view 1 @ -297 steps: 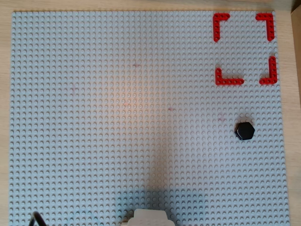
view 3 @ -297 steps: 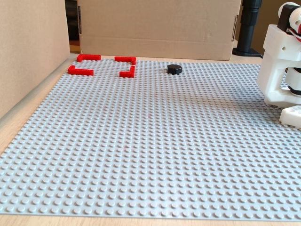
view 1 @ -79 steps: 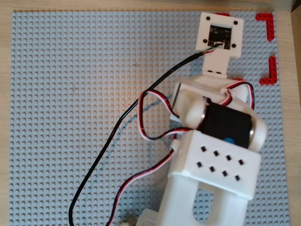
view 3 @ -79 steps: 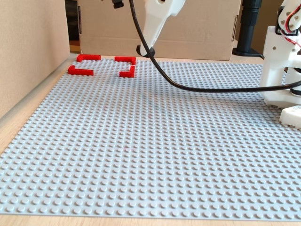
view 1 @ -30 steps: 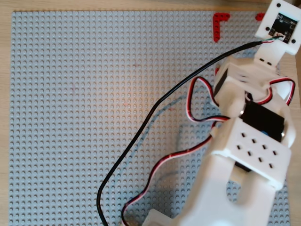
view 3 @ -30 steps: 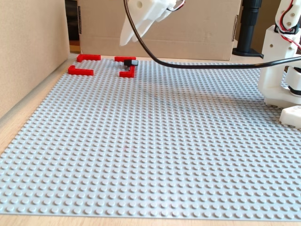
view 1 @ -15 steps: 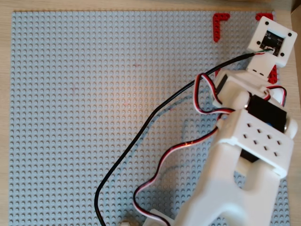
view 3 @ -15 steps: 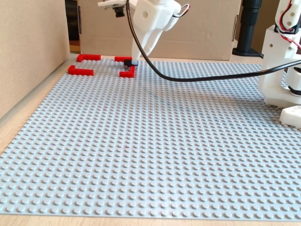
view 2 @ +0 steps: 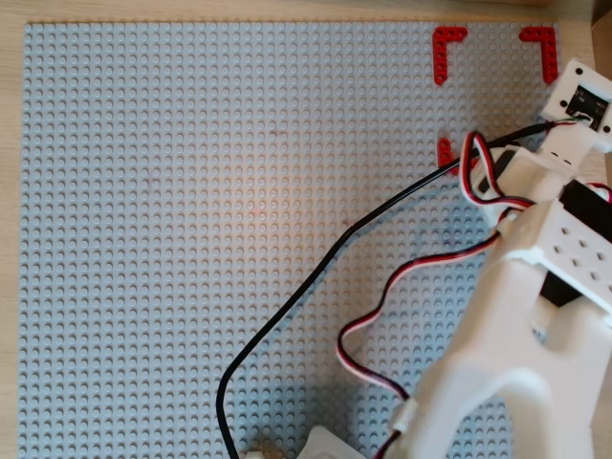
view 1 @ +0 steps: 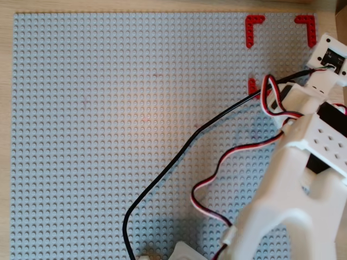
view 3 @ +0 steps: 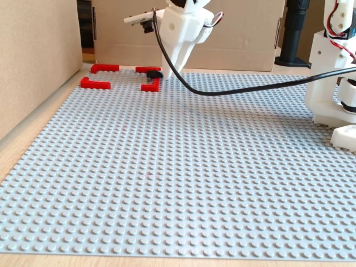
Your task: Grab the Lego and store it in red box
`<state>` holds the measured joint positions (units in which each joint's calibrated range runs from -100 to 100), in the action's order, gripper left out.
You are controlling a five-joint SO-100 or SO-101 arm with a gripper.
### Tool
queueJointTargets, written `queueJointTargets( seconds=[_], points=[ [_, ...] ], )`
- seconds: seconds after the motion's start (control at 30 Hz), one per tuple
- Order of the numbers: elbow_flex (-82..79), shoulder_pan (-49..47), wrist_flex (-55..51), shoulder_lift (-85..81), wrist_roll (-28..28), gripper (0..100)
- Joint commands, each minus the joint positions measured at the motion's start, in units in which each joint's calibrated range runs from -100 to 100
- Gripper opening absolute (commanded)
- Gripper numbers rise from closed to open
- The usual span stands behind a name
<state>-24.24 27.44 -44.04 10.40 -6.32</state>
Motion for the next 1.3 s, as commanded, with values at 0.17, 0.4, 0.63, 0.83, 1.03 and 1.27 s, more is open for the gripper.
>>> queueJointTargets(
  seconds=[0.17, 0.4, 0.63, 0.83, 1.03, 1.27],
  points=[
    [6.51, -0.39, 1.06, 1.98, -0.66, 5],
    [6.42, -1.36, 1.94, 1.55, -0.61, 5],
    [6.51, 0.21, 1.23, 1.38, -0.61, 5],
    [8.60, 0.13, 1.32, 1.30, -0.50, 5],
    [8.42, 0.80, 1.41, 1.38, -0.50, 5],
    [8.15, 2.81, -6.57, 0.28, -0.55, 5]
  ],
)
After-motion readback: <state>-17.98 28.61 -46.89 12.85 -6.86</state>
